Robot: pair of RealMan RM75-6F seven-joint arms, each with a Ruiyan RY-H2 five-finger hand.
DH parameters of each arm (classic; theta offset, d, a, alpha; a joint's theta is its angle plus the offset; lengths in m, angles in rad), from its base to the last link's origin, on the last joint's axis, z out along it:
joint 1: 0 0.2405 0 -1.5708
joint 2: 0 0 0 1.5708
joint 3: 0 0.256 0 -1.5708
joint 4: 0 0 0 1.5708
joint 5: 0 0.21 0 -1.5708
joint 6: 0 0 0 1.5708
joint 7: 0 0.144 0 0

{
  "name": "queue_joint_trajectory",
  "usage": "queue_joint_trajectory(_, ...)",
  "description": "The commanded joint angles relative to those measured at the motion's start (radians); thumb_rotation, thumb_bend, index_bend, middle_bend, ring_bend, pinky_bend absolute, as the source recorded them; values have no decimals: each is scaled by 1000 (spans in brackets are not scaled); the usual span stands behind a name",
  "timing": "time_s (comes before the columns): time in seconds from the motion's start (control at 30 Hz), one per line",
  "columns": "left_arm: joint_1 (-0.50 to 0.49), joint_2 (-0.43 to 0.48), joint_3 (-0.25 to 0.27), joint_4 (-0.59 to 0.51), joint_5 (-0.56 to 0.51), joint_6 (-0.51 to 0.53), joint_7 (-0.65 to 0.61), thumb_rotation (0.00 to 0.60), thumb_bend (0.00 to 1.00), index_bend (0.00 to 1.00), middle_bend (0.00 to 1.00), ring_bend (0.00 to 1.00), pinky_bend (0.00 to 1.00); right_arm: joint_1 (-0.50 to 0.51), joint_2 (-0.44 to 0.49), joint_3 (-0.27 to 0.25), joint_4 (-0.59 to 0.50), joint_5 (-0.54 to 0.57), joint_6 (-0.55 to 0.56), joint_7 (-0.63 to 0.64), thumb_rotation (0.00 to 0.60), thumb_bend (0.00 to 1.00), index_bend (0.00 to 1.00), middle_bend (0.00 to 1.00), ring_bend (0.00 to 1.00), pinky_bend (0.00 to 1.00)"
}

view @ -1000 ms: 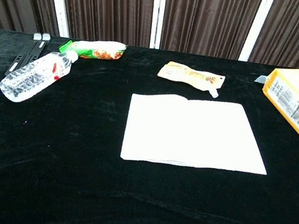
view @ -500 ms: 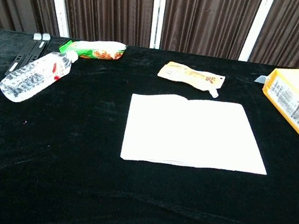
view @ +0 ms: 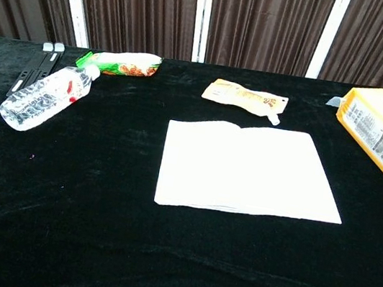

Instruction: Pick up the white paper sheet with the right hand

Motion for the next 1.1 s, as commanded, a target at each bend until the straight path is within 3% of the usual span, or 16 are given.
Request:
queue_joint_trajectory(0.03,0,3,-2,0,-2,0,-6,600,128,0,0,0,0,47,-38,21,-91,28,-51,-91,600,89,0,0,0,0)
queue_joint_trajectory(0.33,-2,5,-1,2,-3,-8,-13,600,128,0,0,0,0,107,-162,30,-194,79,-108,-239,600,115,0,0,0,0)
queue_joint_trajectory(0.6,-4,6,1,0,-1,-10,-13,600,128,0,0,0,0,159,-280,28,-182,189,-190,-310,600,254,0,0,0,0)
queue_joint_trajectory(0.87,-8,7,1,-2,-1,-16,-6,600,128,0,0,0,0,197,-331,20,-228,275,-236,-390,600,263,0,0,0,0)
queue_joint_trajectory(1.1,-6,13,-5,-5,-10,-14,-21,600,128,0,0,0,0,231,-413,34,-155,305,-236,-389,600,224,0,0,0,0)
